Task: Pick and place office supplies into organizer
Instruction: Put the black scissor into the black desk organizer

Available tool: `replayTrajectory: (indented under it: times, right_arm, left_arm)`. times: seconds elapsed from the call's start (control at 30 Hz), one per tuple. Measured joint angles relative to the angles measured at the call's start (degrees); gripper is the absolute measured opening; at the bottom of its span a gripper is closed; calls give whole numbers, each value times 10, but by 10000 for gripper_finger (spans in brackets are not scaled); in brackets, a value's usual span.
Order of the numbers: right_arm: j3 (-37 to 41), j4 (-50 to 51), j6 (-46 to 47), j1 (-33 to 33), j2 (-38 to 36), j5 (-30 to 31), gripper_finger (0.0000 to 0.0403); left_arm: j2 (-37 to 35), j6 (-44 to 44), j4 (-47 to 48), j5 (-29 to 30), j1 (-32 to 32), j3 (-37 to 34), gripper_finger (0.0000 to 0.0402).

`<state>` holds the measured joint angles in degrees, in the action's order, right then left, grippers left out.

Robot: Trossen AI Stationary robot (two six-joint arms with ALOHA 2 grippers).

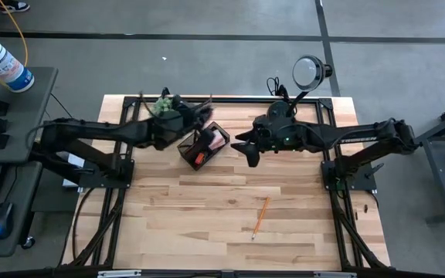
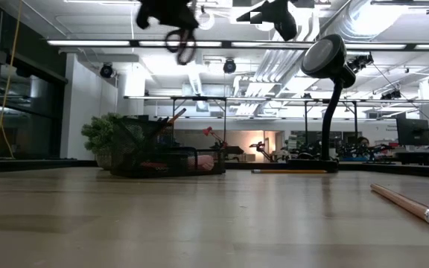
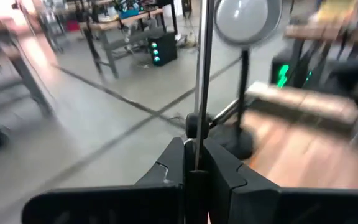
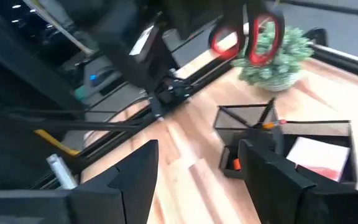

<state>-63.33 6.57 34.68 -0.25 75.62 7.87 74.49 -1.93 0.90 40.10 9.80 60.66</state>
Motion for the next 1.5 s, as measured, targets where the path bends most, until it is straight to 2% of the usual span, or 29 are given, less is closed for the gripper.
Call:
replayTrajectory:
  times: [0.2,0.37,0.57,0.7,0.8,0.9,1.17,1.33,1.5]
  right_arm:
    - [0,5,-2,-9,-20,-9,216]
    - [0,7,-1,-10,-19,-9,216]
    - [0,7,13,-10,-18,10,216]
    - [0,7,16,-10,-18,23,216]
    - [0,8,27,-10,-18,38,216]
    - [0,8,28,-10,-17,50,216]
    - [0,9,44,-10,-17,60,216]
    - [0,9,55,-5,-17,73,216]
    - [0,9,55,-4,-17,87,216]
  left_arm:
    - [-68,223,111,9,-4,0,6]
    - [-90,430,202,99,-23,0,5]
    - [-76,603,323,140,-48,0,7]
    - [-41,737,385,212,-58,0,6]
    - [-12,827,395,267,-56,0,10]
    - [17,874,393,315,-56,0,13]
    - [76,880,399,287,-14,-19,6]
    - [83,862,396,282,14,-63,13]
    - [83,861,391,260,8,-91,9]
